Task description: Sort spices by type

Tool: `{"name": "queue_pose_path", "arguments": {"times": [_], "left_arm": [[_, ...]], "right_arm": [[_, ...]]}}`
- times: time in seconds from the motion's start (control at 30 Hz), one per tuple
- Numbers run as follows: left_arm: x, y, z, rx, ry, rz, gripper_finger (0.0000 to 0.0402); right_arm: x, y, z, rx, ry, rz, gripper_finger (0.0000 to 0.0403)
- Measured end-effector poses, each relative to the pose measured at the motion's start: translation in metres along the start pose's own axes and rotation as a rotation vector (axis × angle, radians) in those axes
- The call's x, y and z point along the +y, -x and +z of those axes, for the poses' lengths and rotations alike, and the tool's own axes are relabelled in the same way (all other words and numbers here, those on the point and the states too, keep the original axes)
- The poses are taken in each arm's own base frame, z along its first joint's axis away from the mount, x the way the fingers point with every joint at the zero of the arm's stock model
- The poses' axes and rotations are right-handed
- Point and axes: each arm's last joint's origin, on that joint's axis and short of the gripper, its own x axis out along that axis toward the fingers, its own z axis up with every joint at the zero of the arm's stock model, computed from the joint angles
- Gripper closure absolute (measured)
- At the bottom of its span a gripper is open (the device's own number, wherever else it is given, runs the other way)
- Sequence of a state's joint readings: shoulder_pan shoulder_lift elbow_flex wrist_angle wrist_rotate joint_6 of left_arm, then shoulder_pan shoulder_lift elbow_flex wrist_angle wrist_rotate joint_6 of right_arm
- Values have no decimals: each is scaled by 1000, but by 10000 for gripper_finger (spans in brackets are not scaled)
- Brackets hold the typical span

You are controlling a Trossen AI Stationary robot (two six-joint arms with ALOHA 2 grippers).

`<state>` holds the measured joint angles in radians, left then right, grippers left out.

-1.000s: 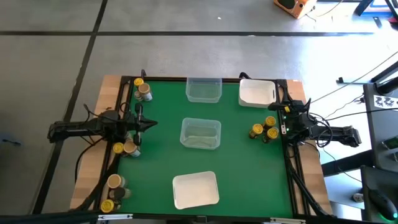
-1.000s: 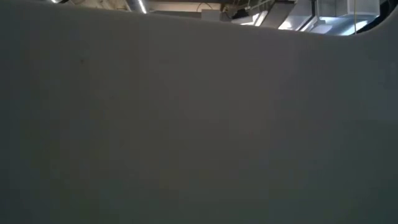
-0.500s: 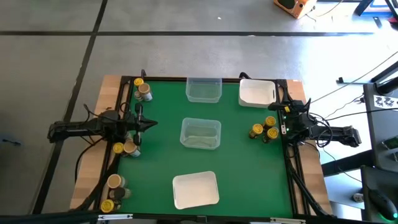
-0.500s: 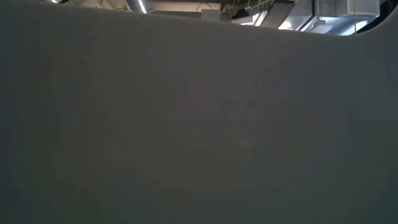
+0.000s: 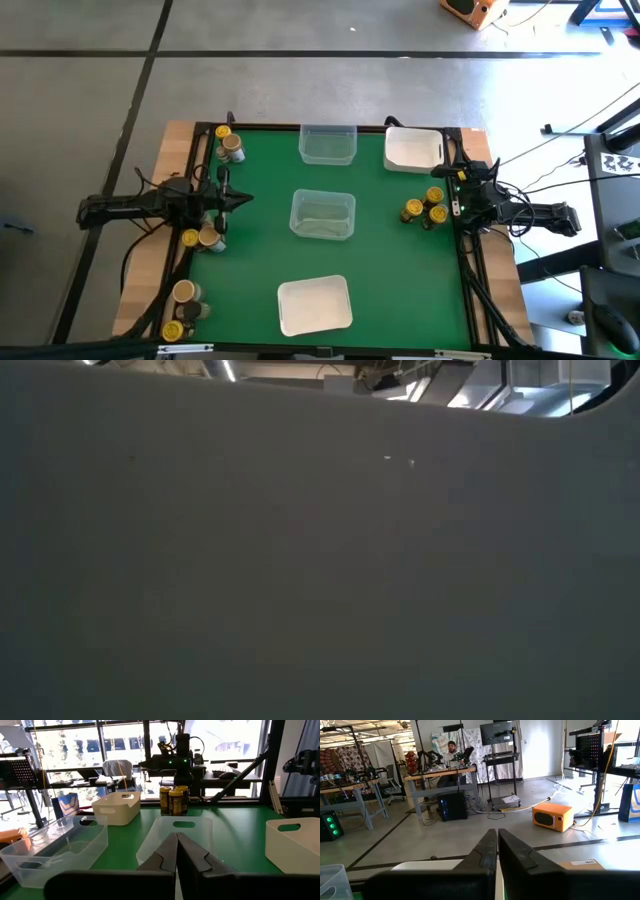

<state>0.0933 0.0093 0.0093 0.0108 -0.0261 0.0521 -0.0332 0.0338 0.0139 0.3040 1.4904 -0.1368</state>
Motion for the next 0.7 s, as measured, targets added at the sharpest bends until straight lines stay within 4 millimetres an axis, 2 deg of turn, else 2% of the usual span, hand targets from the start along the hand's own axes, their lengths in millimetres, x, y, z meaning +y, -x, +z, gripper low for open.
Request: {"name": "queue_pose_path", "arguments": {"times": [0.17, 0.33, 0.57, 0.63, 0.7], "left_arm": [[0, 0, 0, 0, -13, 0, 400], [0, 0, 0, 0, -126, 2, 400], [0, 0, 3, -29, -108, 8, 400], [0, 0, 5, -51, -36, 7, 400], [0, 0, 9, -90, 21, 7, 400]], "right_arm": [[0, 0, 0, 0, 0, 0, 384], [0, 0, 0, 0, 0, 2, 384], [1, 0, 0, -7, -3, 50, 384], [4, 0, 1, -17, -1, 127, 384], [9, 2, -2, -40, 79, 319, 384]]}}
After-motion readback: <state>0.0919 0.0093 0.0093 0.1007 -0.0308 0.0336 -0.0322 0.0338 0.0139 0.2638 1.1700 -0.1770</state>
